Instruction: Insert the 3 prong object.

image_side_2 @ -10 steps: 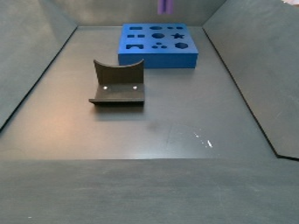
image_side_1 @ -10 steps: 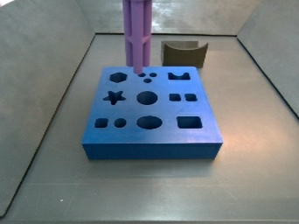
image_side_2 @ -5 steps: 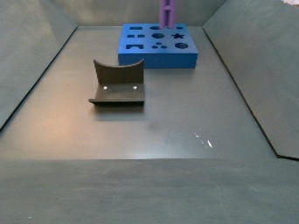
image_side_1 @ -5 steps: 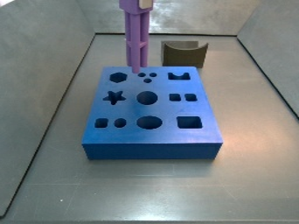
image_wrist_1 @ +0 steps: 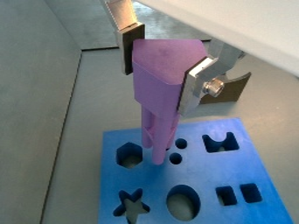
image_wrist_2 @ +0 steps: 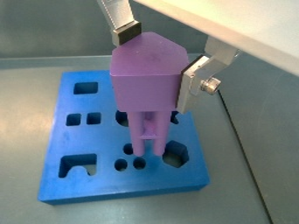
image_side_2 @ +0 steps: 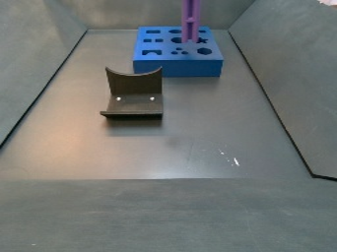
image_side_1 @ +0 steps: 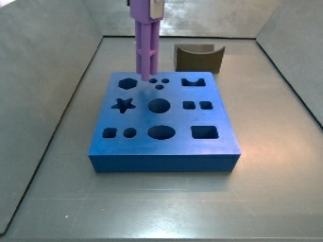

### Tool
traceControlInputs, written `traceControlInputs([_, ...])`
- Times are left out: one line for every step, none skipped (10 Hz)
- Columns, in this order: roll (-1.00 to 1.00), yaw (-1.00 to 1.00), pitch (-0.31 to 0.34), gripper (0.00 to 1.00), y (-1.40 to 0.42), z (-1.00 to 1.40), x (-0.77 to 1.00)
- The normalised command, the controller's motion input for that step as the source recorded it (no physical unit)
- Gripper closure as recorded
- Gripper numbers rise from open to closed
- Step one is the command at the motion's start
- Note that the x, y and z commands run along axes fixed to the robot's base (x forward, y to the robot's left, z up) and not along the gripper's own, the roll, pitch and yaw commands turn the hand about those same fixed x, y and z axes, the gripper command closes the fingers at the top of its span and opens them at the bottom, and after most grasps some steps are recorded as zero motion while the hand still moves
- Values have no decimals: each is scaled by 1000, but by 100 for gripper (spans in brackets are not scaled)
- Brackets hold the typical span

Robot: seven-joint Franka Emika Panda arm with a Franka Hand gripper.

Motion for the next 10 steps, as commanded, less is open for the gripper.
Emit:
traceControlInputs([34,6,0,100,80,-146,57])
traceControlInputs([9,57,0,100,43,-266,217])
traceControlInputs([0,0,0,100,43,-286,474])
traceControlInputs([0,0,0,100,66,-266,434])
traceControlInputs([34,0,7,100,100,-237,371])
traceControlInputs([63,0,4,100,129,-223,291])
traceControlInputs([64,37,0,100,117,-229,300])
traceControlInputs([46,40,0,100,69,-263,266])
traceControlInputs([0,6,-3,100,0,-329,149])
traceControlInputs([0,0,-44,100,0,-337,17])
